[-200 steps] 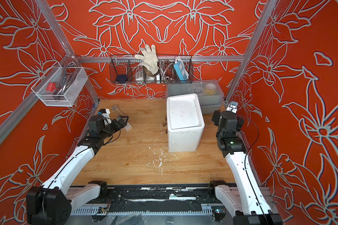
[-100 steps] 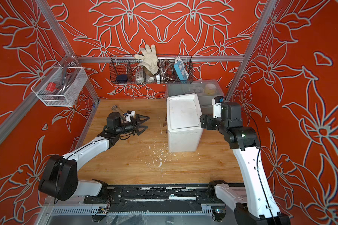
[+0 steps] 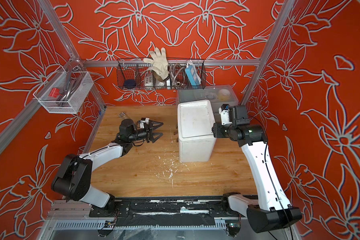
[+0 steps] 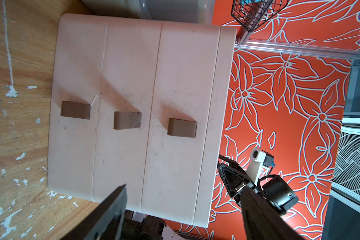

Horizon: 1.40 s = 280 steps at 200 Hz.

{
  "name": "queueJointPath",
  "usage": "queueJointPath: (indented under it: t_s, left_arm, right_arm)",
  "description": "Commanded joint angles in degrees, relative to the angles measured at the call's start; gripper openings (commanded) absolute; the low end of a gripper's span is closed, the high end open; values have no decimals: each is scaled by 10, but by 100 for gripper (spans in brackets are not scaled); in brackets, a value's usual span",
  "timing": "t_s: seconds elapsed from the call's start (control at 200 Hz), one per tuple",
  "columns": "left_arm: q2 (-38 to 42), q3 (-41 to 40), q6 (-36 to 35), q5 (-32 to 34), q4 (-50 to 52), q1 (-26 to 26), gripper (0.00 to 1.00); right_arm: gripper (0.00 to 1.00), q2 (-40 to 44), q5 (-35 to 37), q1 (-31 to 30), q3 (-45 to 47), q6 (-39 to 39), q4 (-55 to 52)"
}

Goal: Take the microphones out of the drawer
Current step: Open the drawer in the storage box.

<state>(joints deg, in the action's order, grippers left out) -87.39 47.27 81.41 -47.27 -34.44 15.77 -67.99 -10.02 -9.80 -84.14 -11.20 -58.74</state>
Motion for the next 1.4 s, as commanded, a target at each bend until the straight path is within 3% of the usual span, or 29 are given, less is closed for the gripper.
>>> queueJointPath:
  t_s: [0.0, 0.27, 0.465, 0.661, 0.821, 1.226, 1.396]
  left_arm:
    - [-5, 9, -11, -8, -18, 5, 85]
    - [-5, 10, -20, -7, -20, 7, 86]
    - [-30, 23, -24, -6, -32, 11, 85]
    - [-83, 43, 3, 10, -106, 32, 69]
    - [-135, 54, 56, 20, -187, 48, 58]
    - [-199, 52, 107, 48, -305, 65, 52]
    - [-240, 66, 150, 49, -367, 80, 44]
  right_arm:
    - [49, -9, 14, -3, 15, -15, 32]
    - [39, -21, 30, -3, 46, -36, 66]
    - [23, -25, 30, -4, 53, -43, 70]
    - [13, -19, 32, -3, 51, -42, 69]
    - [13, -18, 26, -4, 51, -47, 68]
    - [12, -10, 26, -3, 56, -50, 70]
    - [12, -6, 31, -4, 59, -51, 69]
